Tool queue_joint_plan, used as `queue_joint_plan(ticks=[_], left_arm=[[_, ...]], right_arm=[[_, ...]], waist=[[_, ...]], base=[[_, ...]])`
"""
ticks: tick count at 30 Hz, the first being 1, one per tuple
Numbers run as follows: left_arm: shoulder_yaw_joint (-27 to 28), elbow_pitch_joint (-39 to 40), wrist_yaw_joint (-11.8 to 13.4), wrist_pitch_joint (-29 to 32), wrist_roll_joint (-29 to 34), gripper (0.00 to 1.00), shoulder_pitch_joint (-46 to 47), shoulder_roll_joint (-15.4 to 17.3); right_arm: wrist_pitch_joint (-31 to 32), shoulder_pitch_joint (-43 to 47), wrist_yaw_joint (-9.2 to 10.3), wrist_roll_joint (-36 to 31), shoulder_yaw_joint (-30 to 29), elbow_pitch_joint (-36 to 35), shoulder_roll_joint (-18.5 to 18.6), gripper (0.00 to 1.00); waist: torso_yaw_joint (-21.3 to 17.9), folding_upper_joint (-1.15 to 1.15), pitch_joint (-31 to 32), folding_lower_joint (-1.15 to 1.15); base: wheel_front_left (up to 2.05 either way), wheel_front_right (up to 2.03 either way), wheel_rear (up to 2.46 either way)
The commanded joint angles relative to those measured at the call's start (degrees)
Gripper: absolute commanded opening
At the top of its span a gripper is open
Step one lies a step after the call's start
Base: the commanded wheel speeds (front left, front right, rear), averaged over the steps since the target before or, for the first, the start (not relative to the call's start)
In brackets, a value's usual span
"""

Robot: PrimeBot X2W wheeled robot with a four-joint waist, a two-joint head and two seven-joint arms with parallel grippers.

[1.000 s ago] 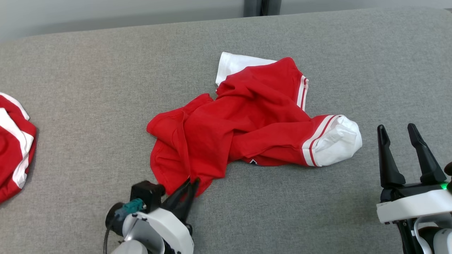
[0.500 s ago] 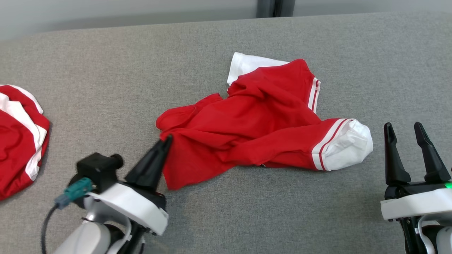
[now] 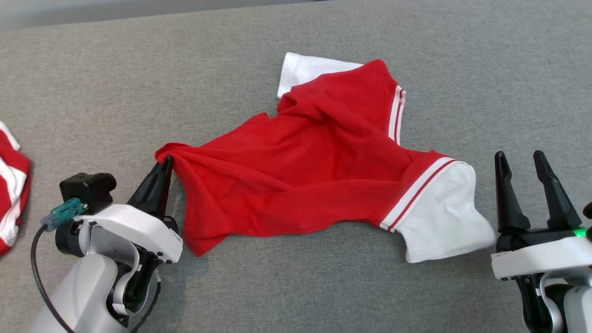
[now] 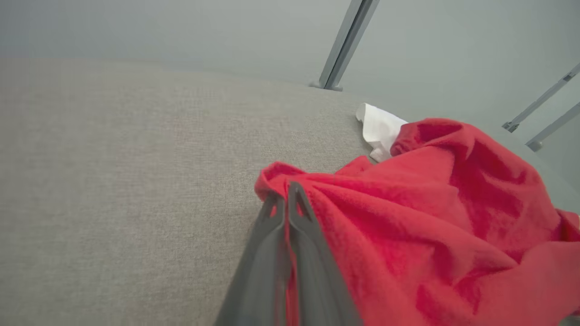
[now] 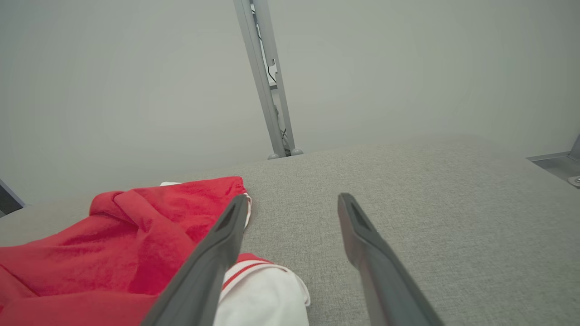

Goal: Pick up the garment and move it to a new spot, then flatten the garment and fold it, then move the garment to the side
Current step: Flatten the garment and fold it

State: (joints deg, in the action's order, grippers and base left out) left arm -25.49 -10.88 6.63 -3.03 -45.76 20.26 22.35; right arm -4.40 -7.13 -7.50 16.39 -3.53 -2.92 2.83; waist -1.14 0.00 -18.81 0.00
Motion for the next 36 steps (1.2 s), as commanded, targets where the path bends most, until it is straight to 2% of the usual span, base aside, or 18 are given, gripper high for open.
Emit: queue_joint_plan(ticks=[1,5,6,7,8,12,16,19,21,25,28,36], left_arm=[[0.02,-1.19,-0.57,-0.18,-0.35,0.0,1.05,-0.08],[-0.81,-7.13,-2.32,-1.03,-0.2,0.0,3.03,-1.18],[-0.95,-8.18,-2.44,-1.17,0.01,0.15,3.14,-1.31],[-1.07,-8.87,-2.54,-1.55,0.14,0.77,3.27,-1.57],[-1.15,-9.3,-2.27,-1.93,0.45,1.0,3.35,-1.67],[-0.93,-9.59,-0.67,-4.46,1.85,1.0,1.81,-1.28],[0.9,-6.73,3.28,-8.7,3.84,1.0,-0.94,-0.02],[3.11,-3.83,5.78,-10.71,4.75,1.0,-3.05,-0.23],[4.66,-1.79,6.74,-11.5,5.56,1.0,-4.22,-0.4],[6.74,2.18,7.4,-12.04,9.02,1.0,-6.68,-0.82],[8.16,5.41,6.87,-12.08,12.16,1.0,-9.07,-1.22],[7.17,9.1,6.98,-11.91,15.36,1.0,-15.58,-1.42]], right_arm=[[-0.54,-0.75,0.02,0.21,-0.03,0.08,0.22,1.0],[-0.84,-0.87,0.02,0.05,-0.27,0.71,0.23,1.0],[-0.93,-0.9,0.02,0.02,-0.48,0.75,0.23,1.0],[-0.97,-0.9,0.02,-0.11,-0.77,0.77,0.23,1.0],[-0.98,-0.88,0.02,-0.32,-1.09,0.82,0.24,1.0],[-0.61,-0.57,0.02,-0.92,-2.56,0.45,0.22,1.0],[0.38,-0.39,0.02,-2.14,-3.6,-0.4,0.23,1.0],[1.38,0.0,0.02,-3.3,-4.0,-0.91,0.23,1.0],[2.15,0.48,0.02,-4.63,-3.89,-1.06,0.22,1.0],[3.41,1.48,0.02,-5.75,-3.52,-1.28,0.24,1.0],[4.29,2.9,0.02,-6.71,-2.82,-1.54,0.25,1.0],[5.61,6.02,0.02,-7.13,-1.63,-2.43,0.24,1.0]], waist=[[-0.67,0.0,-0.42,0.0],[-1.36,0.0,-0.61,0.0],[-1.44,0.0,-0.6,0.0],[-1.47,0.0,-0.53,0.0],[-1.45,0.0,-0.43,0.0],[-0.78,0.0,0.66,0.0],[0.84,0.0,2.6,0.0],[2.14,0.0,3.89,0.0],[2.94,0.0,4.84,0.0],[4.31,0.0,6.81,0.0],[4.59,0.0,7.99,0.0],[4.32,0.0,10.09,0.0]], base=[[0.0,0.0,0.0],[0.0,0.0,0.0],[0.0,0.0,0.0],[0.0,0.0,0.0],[0.0,0.0,0.0],[0.0,0.0,0.0],[0.0,0.0,0.0],[0.0,0.0,0.0],[0.0,0.0,0.0],[0.0,0.0,0.0],[0.0,0.0,0.0],[0.0,0.0,0.0]])
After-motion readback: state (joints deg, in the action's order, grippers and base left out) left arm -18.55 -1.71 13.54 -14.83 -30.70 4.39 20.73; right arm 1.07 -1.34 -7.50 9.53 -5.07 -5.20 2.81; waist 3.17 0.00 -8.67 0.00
